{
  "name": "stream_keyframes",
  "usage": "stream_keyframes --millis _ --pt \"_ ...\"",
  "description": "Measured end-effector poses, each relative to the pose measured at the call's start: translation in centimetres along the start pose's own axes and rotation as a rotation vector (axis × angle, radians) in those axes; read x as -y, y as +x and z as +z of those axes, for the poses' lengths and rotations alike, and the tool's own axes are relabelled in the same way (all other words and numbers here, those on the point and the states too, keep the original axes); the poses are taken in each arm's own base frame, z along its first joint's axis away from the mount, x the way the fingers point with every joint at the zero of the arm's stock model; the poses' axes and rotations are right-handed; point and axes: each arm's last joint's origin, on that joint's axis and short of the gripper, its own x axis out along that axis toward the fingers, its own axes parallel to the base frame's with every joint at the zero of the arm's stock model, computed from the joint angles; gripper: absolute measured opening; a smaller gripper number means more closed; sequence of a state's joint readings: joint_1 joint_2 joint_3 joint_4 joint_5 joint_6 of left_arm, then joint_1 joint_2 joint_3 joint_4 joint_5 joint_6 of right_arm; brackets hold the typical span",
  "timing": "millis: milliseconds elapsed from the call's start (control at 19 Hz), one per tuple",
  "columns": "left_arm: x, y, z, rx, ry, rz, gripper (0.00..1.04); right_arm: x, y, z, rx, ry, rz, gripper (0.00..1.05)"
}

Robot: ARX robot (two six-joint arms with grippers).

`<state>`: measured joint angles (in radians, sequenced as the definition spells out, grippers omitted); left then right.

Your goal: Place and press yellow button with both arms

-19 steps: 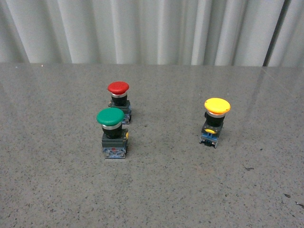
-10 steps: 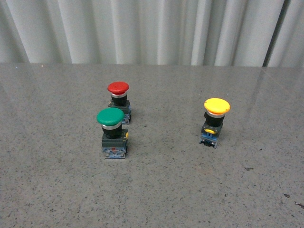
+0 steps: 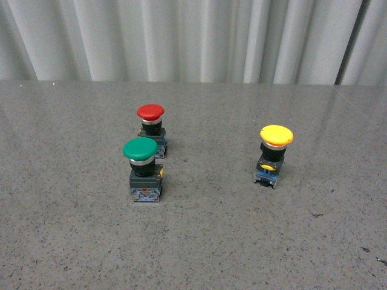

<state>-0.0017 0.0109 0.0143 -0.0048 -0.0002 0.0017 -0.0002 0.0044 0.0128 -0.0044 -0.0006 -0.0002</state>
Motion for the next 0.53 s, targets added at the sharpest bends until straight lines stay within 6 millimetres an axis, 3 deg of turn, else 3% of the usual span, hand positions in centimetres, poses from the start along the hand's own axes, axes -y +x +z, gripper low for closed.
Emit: stream_keyframes --millis 263,421,526 --pt "0.0 0.0 0.0 0.0 0.0 0.0 0.74 0.0 0.0 0.0 0.0 0.0 0.0 0.98" --pt "0.0 0.0 0.0 0.0 0.0 0.0 0.99 0.0 0.0 0.0 0.0 0.0 0.0 0.98" --pt "0.0 0.0 0.0 0.0 0.0 0.0 0.97 0.0 0.0 0.0 0.0 0.0 0.0 0.98"
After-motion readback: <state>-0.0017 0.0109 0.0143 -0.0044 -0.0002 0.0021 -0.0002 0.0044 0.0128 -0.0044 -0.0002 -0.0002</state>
